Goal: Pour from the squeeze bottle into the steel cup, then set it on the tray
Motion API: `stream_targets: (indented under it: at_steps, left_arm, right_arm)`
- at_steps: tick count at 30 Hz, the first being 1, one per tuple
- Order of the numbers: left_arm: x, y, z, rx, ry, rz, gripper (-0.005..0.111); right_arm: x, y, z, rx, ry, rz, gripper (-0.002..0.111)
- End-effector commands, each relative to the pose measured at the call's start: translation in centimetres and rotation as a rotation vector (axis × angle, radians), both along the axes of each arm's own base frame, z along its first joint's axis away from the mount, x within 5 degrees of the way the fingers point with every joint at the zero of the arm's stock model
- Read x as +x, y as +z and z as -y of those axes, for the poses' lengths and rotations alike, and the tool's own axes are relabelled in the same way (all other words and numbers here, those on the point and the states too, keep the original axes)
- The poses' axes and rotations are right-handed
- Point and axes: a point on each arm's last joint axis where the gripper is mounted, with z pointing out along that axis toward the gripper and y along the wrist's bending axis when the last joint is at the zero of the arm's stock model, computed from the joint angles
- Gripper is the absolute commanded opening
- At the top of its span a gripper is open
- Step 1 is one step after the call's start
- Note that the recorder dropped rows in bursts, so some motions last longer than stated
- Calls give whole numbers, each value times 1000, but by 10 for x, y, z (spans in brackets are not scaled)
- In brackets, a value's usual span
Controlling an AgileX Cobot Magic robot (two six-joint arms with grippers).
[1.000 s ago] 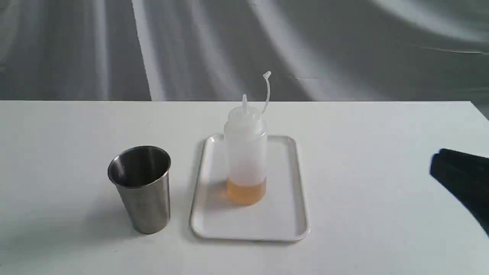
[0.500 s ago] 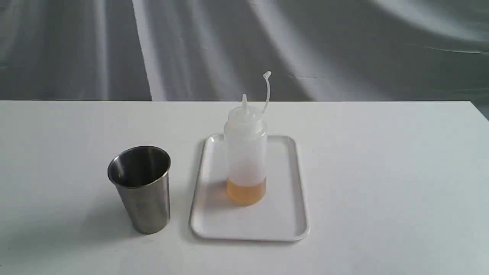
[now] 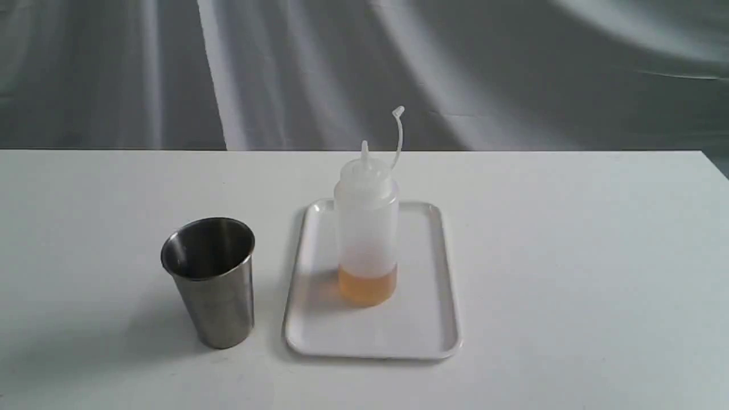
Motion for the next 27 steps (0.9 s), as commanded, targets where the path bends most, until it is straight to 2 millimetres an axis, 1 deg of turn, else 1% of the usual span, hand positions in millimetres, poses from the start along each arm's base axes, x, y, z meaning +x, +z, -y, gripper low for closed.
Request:
stream_targets:
  at_steps: [1,27]
  left_arm:
    - [0,-1,0,-5,-5,5,0]
    - [0,-1,0,-5,-5,5,0]
  right_arm:
    - [-1,-7,1,-21,-7,-68,0]
    - [-2,-9,1,-17,-7,-87,0]
